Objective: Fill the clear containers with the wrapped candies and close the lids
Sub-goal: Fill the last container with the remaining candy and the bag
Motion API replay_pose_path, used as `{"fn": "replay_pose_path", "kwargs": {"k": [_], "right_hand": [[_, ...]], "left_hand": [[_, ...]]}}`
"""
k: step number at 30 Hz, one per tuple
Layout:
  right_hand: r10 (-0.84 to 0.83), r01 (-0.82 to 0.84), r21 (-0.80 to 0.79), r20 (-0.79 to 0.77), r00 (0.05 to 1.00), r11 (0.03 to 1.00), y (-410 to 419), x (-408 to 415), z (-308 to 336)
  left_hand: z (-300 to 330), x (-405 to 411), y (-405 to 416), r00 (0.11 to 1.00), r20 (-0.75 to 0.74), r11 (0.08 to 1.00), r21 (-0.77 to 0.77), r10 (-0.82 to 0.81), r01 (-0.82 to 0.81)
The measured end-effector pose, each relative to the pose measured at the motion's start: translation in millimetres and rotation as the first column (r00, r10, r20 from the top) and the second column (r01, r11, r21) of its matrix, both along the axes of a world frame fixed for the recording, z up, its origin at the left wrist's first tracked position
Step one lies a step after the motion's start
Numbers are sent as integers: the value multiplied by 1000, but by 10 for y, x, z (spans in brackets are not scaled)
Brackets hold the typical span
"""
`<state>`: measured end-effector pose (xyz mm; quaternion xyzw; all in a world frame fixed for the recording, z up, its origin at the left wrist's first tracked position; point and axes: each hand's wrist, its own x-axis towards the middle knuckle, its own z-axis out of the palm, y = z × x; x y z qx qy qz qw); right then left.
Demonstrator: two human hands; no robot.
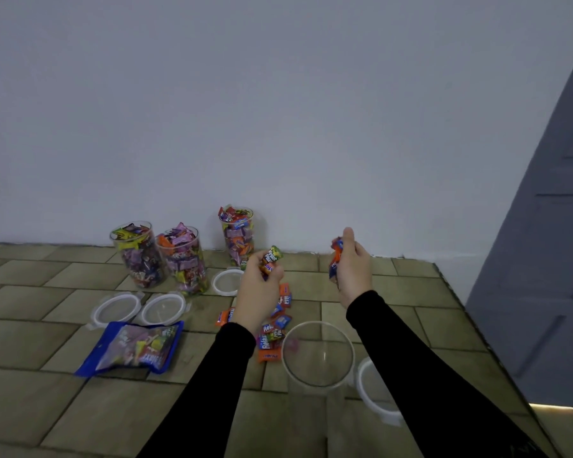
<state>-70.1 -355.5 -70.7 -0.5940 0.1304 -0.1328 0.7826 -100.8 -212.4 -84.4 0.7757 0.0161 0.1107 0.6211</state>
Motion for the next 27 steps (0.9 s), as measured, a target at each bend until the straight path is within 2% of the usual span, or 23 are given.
{"fn": "replay_pose_path", "kwargs": {"k": [5,10,16,24,27], "right_hand": [[36,-49,206,66,997,977,16,-347,302],[39,-62,191,120,992,980,40,-687,360],[23,-52,200,146,989,978,71,-954,275],[-42,-13,280,190,981,960,73,-965,190],[-61,11,312,152,986,950,81,-911,206]], "left_hand": [[202,-249,-85,995,103,997,-70,-15,22],[202,-530,-186,983,174,989,-125,-50,73],[106,-795,-262,973,232,985,-167,0,40],[110,-839,-382,962,274,989,-142,-4,44],[130,-792,-361,961,275,988,-143,-11,53]]}}
